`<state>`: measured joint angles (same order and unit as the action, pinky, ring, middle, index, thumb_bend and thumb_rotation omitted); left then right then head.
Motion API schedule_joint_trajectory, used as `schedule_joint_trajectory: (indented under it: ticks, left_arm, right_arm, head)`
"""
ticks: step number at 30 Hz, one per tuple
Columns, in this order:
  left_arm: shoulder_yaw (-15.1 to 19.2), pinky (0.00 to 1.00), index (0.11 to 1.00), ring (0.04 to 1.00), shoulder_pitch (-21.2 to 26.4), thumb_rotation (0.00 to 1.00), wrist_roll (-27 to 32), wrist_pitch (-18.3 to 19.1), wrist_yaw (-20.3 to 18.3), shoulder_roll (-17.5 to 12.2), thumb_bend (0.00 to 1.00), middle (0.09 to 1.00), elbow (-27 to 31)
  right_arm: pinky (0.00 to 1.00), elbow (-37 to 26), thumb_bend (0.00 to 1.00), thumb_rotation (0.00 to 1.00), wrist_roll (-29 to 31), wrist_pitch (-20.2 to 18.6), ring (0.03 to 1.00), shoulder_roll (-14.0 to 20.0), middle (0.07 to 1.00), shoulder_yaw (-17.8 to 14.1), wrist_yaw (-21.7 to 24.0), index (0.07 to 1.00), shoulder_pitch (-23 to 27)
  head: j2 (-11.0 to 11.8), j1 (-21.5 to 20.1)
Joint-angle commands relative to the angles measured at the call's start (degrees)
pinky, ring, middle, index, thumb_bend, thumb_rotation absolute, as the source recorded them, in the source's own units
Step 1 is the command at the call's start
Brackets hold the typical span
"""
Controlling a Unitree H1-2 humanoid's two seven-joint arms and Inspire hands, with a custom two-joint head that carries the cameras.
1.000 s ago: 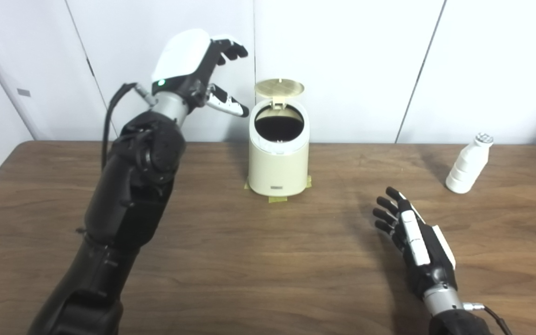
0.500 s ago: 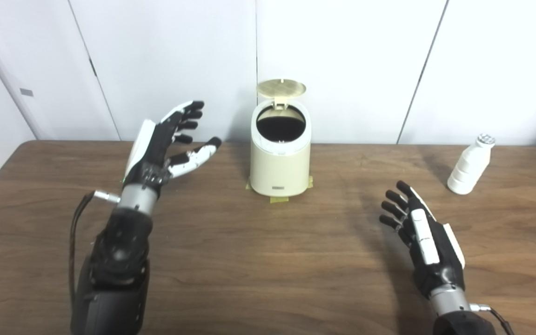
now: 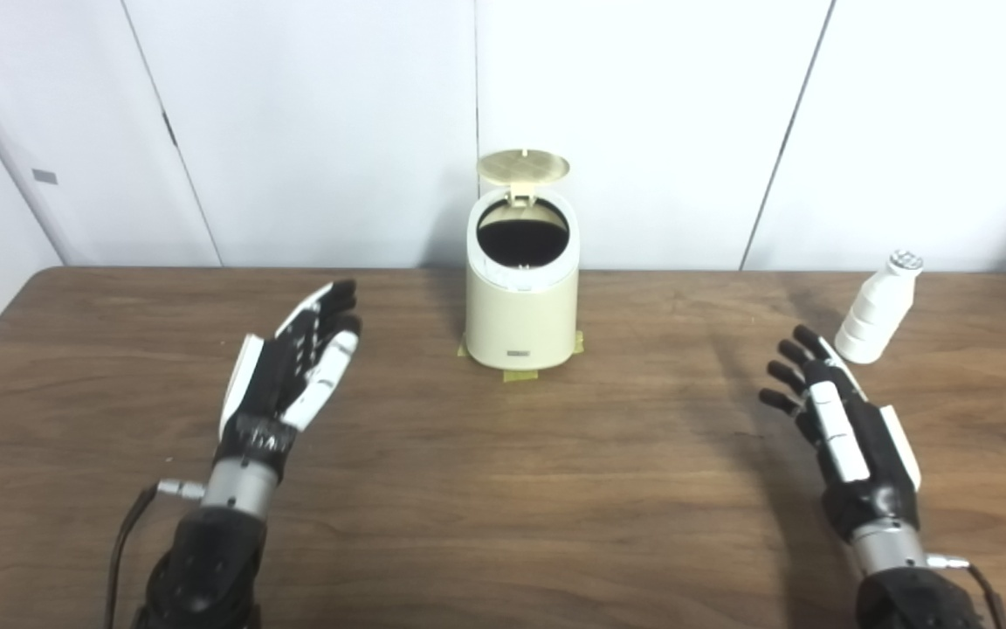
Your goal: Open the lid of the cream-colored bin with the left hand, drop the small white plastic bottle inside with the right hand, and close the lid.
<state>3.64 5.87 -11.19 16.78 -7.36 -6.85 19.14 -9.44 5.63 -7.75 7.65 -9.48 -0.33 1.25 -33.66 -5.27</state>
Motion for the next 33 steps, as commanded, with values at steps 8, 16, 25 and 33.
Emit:
schedule_joint_trajectory:
  ticks: [8,16,25,33]
  left_arm:
    - [0.22,0.84,0.901,0.879,0.72,0.65,0.72,-1.85,0.93,-2.82,0.36,0.879,0.60]
    - [0.58,0.82,0.895,0.874,0.24,0.60,1.75,-2.63,0.82,-4.81,0.31,0.876,-0.66]
    - [1.84,0.88,0.916,0.897,0.02,0.62,4.93,-1.43,0.20,-6.08,0.29,0.896,-0.26]
    - [2.29,0.90,0.938,0.922,0.29,0.57,7.15,2.07,-1.04,-7.46,0.27,0.916,1.73]
  right_arm:
    - [0.66,-8.00,0.63,0.34,-2.23,-2.35,0.776,1.46,0.839,-3.83,-3.64,0.854,1.68]
    - [0.66,-8.84,0.73,0.26,-14.33,-4.62,0.722,3.49,0.778,-3.87,-8.06,0.811,2.20]
    - [0.73,-8.01,0.77,0.30,-25.10,-11.60,0.809,7.29,0.850,-3.00,-9.20,0.862,4.93]
    - [0.78,-2.79,0.84,0.32,-29.26,-13.52,0.909,11.00,0.955,-3.04,-9.45,0.930,9.05]
  head:
    - [0.18,-4.67]
    - [-0.05,-10.74]
    - [-0.83,-13.29]
    - [-1.14,-13.88]
